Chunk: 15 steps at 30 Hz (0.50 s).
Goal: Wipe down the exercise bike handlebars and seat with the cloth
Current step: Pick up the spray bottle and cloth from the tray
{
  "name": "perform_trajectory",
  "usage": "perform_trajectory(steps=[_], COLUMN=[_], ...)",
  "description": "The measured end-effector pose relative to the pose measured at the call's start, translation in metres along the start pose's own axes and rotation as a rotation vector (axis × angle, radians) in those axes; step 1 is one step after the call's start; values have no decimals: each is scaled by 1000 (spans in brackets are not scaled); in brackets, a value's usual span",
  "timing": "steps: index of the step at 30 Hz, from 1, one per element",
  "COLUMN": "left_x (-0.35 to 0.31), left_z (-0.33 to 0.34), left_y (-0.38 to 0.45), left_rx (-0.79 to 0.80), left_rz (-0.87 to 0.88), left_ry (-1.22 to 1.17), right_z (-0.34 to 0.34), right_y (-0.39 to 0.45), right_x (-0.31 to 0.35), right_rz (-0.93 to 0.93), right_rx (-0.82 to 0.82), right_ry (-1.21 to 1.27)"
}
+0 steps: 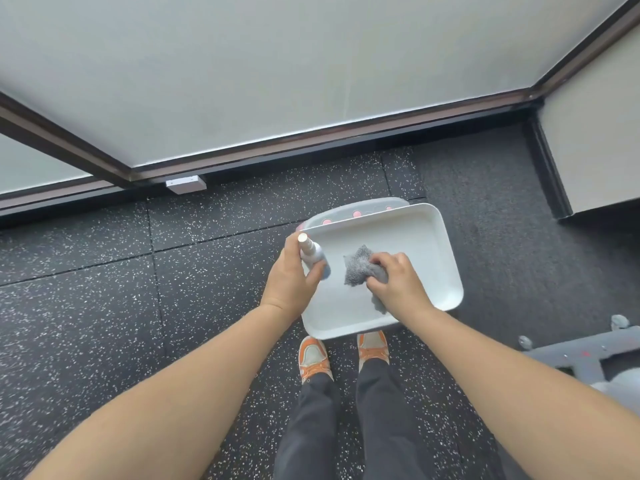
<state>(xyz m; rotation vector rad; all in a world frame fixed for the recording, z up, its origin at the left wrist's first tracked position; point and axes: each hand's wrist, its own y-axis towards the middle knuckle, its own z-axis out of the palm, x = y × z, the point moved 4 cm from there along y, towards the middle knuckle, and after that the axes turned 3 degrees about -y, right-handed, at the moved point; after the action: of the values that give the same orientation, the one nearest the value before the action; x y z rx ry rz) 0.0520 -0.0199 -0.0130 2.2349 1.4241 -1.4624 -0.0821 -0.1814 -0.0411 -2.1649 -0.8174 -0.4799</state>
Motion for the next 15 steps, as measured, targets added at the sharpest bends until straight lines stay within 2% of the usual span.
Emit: perform_trajectory(steps=[3, 8, 15], left_x=[-18, -62, -131], left_z=[-12, -34, -45], left_y=[-9, -25, -58], left_rx=[30, 102, 248], left_rz=[7, 56, 159], left_ry=[-29, -96, -147], right_z=[-19, -51, -108], right_y=[-22, -59, -127], right_x=[17, 40, 73], right_rz=[68, 101, 166], right_rx=[-56, -127, -290], right_ry=[153, 145, 392])
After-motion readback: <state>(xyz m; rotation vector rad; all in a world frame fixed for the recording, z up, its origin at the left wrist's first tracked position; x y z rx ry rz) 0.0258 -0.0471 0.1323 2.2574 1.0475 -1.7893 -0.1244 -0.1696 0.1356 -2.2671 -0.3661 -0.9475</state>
